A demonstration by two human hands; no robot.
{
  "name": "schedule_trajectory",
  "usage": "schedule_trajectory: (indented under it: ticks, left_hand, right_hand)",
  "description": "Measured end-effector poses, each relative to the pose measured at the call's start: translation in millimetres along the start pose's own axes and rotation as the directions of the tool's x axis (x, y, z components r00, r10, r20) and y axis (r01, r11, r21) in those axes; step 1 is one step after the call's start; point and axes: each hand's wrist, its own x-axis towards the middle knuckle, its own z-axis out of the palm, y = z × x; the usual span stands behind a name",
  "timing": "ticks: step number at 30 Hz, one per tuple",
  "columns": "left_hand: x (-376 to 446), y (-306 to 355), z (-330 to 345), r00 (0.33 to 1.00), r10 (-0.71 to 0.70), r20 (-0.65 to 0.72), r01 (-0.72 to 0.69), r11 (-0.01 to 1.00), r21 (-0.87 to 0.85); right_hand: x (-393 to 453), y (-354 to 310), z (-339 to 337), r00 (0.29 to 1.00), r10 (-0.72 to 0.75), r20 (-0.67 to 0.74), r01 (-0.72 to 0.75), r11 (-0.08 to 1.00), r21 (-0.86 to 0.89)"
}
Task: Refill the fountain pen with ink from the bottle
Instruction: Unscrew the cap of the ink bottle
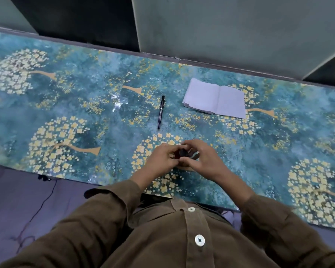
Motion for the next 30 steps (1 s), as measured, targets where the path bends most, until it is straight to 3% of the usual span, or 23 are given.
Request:
schedule_trajectory:
  ticks: [4,6,11,17,22,25,30]
  left_hand:
    - [-8,4,5,0.997,-0.07,-0.042,0.061,0.983,-0.174]
    - [-12,6,11,0.992,-0.098,-0.083,0.076,0.969,-0.235]
    - [-14,6,19,0.981,-0.156,-0.117,0.123,0.962,-0.245]
    - [-15,10,19,0.976,-0.186,-0.113,0.155,0.959,-0.238]
    - [-11,7,13,0.987,-0.149,-0.063,0.137,0.976,-0.17]
    - [-7,5,8,0.987,-0.147,-0.06,0.136,0.978,-0.16]
    - [-4,0,5,0.996,-0.09,-0.012,0.087,0.984,-0.158]
  right_hand:
    - [3,-4,9,0.988,0.085,-0.132,-0.076,0.994,0.075]
    - [3,-1,8,0.993,0.047,-0.109,-0.04,0.997,0.068]
    - [4,6,-1,0.995,-0.079,0.057,0.074,0.993,0.091]
    - [10,7,0,0.998,-0.056,-0.018,0.057,0.998,0.037]
    - [9,7,-3,0.988,-0.137,0.067,0.135,0.99,0.038]
    - [7,3,-3,0.995,-0.079,0.057,0.077,0.997,0.026]
    - [-2,-9,14,0.981,0.132,-0.142,-0.127,0.991,0.04]
